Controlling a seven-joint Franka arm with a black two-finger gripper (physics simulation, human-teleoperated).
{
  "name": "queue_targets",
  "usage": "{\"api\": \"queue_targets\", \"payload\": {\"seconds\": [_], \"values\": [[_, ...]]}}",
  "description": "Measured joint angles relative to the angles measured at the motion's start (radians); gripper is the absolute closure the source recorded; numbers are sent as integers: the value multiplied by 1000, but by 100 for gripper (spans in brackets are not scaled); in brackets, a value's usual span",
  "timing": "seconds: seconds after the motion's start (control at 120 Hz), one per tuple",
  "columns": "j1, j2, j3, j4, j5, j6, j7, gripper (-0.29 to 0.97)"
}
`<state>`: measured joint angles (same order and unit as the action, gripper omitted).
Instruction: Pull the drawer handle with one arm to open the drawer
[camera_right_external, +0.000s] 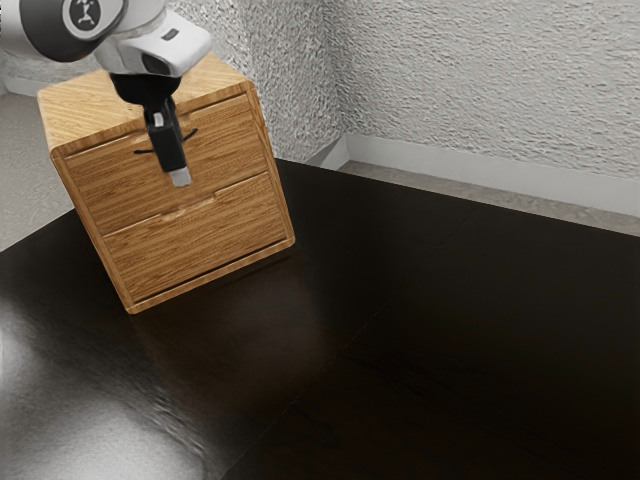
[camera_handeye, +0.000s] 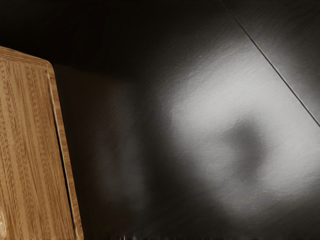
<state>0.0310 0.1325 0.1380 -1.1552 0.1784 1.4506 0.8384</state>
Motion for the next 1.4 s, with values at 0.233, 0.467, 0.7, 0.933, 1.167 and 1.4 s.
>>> {"api": "queue_targets", "payload": {"seconds": [0.233, 0.467, 0.7, 0.933, 1.167, 1.4], "values": [[40, 118, 2, 114, 53, 16, 45, 9], [81, 202, 2, 211, 59, 31, 92, 34], [130, 288, 0, 325, 52, 43, 126, 37], [183, 349, -3, 368, 24, 66, 157, 36], [211, 378, -3, 385, -6, 99, 182, 34], [203, 369, 1, 354, -30, 115, 198, 38]]}}
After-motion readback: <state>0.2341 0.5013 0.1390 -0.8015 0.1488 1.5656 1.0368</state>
